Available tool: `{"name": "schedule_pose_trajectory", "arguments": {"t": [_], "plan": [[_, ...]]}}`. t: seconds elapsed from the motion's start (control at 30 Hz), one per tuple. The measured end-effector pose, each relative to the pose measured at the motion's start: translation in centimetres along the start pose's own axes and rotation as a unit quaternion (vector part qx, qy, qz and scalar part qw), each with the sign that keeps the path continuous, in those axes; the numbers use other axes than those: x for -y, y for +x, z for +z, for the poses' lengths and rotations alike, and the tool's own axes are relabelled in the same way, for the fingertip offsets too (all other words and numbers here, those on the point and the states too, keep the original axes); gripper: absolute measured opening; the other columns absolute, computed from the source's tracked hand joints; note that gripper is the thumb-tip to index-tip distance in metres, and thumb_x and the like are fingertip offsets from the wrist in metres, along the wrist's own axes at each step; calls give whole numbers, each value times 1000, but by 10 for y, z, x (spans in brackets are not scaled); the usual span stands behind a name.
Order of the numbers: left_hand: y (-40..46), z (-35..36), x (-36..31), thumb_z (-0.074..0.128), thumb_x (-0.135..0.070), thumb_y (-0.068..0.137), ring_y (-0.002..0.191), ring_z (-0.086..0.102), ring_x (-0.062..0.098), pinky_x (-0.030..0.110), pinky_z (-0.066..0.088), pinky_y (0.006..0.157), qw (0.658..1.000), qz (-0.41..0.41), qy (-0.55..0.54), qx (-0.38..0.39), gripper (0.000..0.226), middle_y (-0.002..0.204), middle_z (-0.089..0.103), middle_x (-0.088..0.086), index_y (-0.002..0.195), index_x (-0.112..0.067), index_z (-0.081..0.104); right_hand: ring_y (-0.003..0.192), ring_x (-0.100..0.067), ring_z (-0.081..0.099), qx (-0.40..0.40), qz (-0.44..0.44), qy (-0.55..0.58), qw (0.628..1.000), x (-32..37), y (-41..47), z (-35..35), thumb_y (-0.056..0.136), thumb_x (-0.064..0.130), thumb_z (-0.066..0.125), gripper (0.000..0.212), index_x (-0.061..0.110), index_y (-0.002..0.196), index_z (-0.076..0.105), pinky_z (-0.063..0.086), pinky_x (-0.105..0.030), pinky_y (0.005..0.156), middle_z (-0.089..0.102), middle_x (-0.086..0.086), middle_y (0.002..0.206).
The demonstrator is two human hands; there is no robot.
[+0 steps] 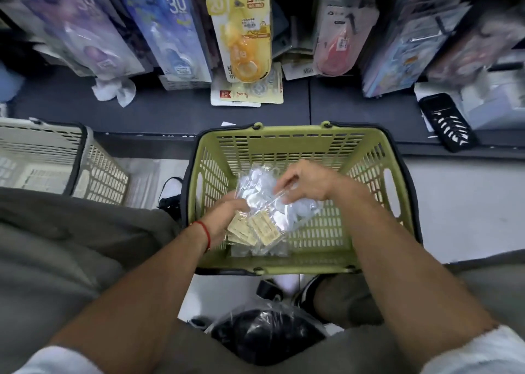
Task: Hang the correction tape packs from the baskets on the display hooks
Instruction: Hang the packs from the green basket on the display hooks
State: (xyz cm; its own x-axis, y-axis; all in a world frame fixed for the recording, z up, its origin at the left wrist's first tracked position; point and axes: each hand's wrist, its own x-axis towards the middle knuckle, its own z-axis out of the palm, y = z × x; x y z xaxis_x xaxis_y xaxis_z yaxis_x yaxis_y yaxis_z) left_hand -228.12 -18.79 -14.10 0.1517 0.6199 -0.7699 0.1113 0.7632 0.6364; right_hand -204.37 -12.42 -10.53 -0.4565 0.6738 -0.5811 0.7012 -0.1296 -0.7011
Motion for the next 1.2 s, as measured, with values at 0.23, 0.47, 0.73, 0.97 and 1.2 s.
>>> {"name": "schedule_pose_trajectory", "arguments": {"t": [0.23, 0.47, 0.73, 0.97, 1.2], "plan": [[-10, -6, 10, 101, -39, 50, 149, 43, 29, 60, 24, 126, 999, -21, -26, 41, 128, 154, 50, -9, 160, -33, 36, 108, -13, 57, -286, -30, -5, 958, 2, 16, 44, 86, 33, 85, 34, 25, 111, 64, 48, -29, 97, 55, 6, 117], [-6, -15, 2, 91, -12, 78, 113, 73, 27, 50, 55, 104, 991, 32, -86, -93, 58, 124, 76, 2, 126, -27, 63, 103, -28, 69, 40, 234, -93, 967, -56, 21, 90, 109, 22, 51, 25, 8, 121, 67, 56, -34, 81, 69, -12, 120], [-14, -17, 6, 90, -9, 79, 108, 75, 28, 50, 59, 100, 991, 65, -73, -93, 62, 124, 76, 7, 133, -18, 60, 111, -20, 66, 29, 214, 189, 958, -61, 31, 112, 94, -11, 55, 38, 16, 115, 71, 58, -34, 97, 65, -7, 126], [-22, -19, -7, 90, -10, 80, 90, 76, 7, 25, 60, 78, 986, 108, -90, -93, 60, 97, 78, -16, 129, -26, 59, 99, -11, 66, -160, 73, 197, 965, -43, 40, 116, 93, 6, 75, 13, 18, 98, 74, 57, -15, 68, 67, 5, 110], [-38, -17, -33, 92, -15, 77, 109, 76, 26, 56, 57, 102, 982, 151, -81, -75, 64, 124, 77, 3, 131, -29, 62, 109, -15, 66, -163, 13, 175, 971, -37, -4, 20, 96, 32, 75, 10, 27, 104, 74, 54, -38, 82, 72, 5, 113]]}}
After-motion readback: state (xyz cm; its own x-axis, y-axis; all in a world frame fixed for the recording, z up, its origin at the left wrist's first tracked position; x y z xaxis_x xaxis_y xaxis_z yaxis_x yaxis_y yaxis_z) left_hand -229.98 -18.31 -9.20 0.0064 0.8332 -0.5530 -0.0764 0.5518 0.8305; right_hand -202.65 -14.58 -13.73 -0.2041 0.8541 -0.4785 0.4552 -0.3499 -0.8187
